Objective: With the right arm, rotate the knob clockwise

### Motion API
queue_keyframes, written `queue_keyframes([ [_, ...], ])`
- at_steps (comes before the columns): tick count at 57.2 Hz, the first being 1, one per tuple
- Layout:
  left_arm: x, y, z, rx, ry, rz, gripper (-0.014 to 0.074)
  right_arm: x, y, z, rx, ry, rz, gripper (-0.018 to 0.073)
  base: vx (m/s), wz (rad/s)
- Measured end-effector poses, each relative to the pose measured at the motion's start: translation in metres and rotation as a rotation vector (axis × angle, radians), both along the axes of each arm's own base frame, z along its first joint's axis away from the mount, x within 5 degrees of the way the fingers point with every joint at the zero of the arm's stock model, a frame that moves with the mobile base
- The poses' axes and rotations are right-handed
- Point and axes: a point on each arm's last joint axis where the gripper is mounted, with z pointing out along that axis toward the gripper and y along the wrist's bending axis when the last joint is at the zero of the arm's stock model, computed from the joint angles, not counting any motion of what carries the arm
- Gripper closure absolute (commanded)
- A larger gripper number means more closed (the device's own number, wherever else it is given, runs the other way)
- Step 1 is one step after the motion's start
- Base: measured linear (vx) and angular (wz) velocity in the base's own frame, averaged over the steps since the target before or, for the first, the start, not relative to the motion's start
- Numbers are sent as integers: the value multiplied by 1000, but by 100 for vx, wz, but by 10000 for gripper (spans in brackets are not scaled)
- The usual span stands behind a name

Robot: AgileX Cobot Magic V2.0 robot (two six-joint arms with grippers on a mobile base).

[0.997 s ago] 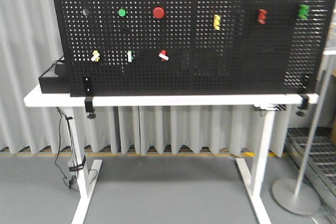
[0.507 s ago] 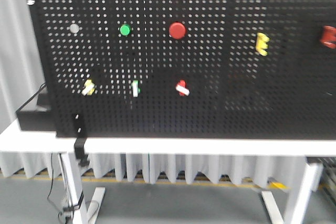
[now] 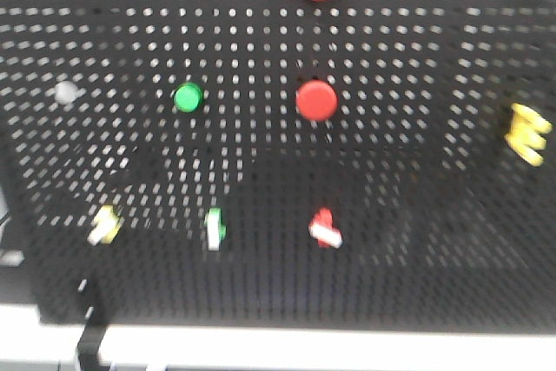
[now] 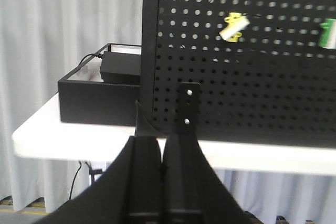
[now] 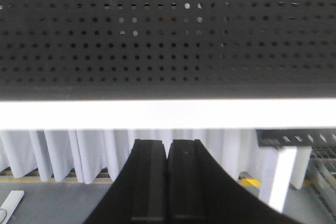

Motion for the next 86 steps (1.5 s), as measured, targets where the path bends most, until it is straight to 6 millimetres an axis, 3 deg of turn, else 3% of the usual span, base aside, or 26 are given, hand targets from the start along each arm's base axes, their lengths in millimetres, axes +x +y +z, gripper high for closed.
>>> queue_keyframes([
  [61,0,0,0,0,0,0,603,0,0,0,0,-4,0,568,14,-6],
  [69,0,0,0,0,0,0,603,1,0,6,-3,-71,0,568,0,0],
  [77,0,0,0,0,1,0,603,-2,0,33,-10,-218,0,568,0,0],
  [82,0,0,0,0,1,0,603,-12,1,77,-23,-327,0,568,0,1],
  [83,0,0,0,0,1,0,603,-17,1,99,-28,-378,-1,568,0,1],
  [84,0,0,0,0,1,0,603,-18,1,105,-31,-385,-1,568,0,1],
  [86,0,0,0,0,1,0,603,-23,1,134,-41,-429,-2,568,0,1],
])
